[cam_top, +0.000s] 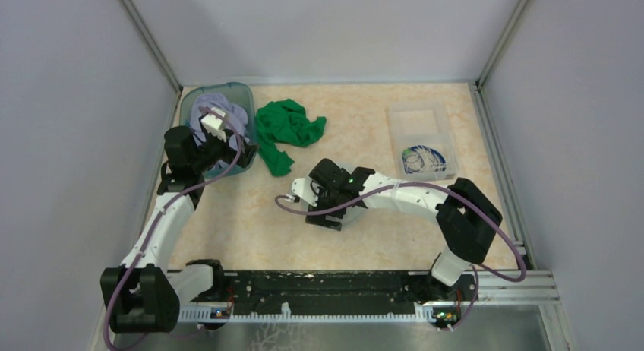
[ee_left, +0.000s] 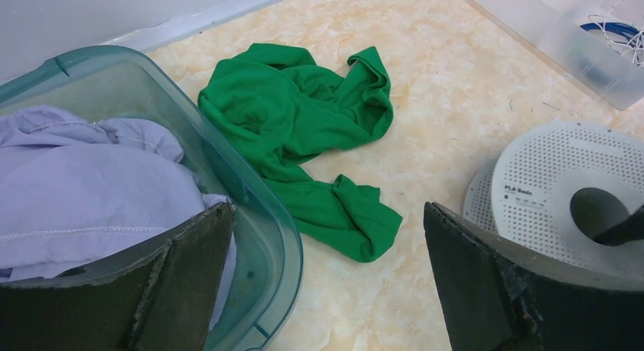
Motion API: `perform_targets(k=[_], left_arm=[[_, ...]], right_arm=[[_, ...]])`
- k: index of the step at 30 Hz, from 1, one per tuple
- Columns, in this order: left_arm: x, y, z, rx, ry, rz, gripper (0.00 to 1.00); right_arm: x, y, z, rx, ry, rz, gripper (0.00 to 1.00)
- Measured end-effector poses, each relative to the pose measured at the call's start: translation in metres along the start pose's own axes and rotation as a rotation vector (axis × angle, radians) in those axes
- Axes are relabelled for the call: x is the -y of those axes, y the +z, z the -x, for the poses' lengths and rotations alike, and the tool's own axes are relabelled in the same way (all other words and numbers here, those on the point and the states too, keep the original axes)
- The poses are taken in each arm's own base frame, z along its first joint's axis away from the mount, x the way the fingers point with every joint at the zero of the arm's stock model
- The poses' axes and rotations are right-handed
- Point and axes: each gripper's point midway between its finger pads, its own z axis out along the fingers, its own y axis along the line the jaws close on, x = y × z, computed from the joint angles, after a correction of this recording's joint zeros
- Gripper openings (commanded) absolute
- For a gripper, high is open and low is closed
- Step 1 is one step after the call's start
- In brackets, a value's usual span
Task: Wrap the cables
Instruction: Move the cable reel to the center of the board, then pick up the cable from the storage box.
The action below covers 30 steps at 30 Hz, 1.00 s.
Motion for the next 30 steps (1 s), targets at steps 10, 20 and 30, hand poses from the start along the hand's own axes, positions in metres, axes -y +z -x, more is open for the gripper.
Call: perform_targets(k=[10, 20, 30], left_arm=[[0.001, -0.003, 0.005, 0.015, 0.010, 0.003, 1.00], [0.002, -0.007, 0.014, 0.042, 0.027, 0.006, 1.00], [0.006, -0.007, 0.013, 0.049, 0.030, -0.013, 1.00]], right_arm=[[0.004, -0.017, 0.012, 0.060, 0.000, -0.026, 0.99], [0.090, -0.098, -0.015, 0.203, 0.265, -0.244, 0.92], [0.196, -0.202, -0.180, 0.149, 0.821, -0.649, 0.84]])
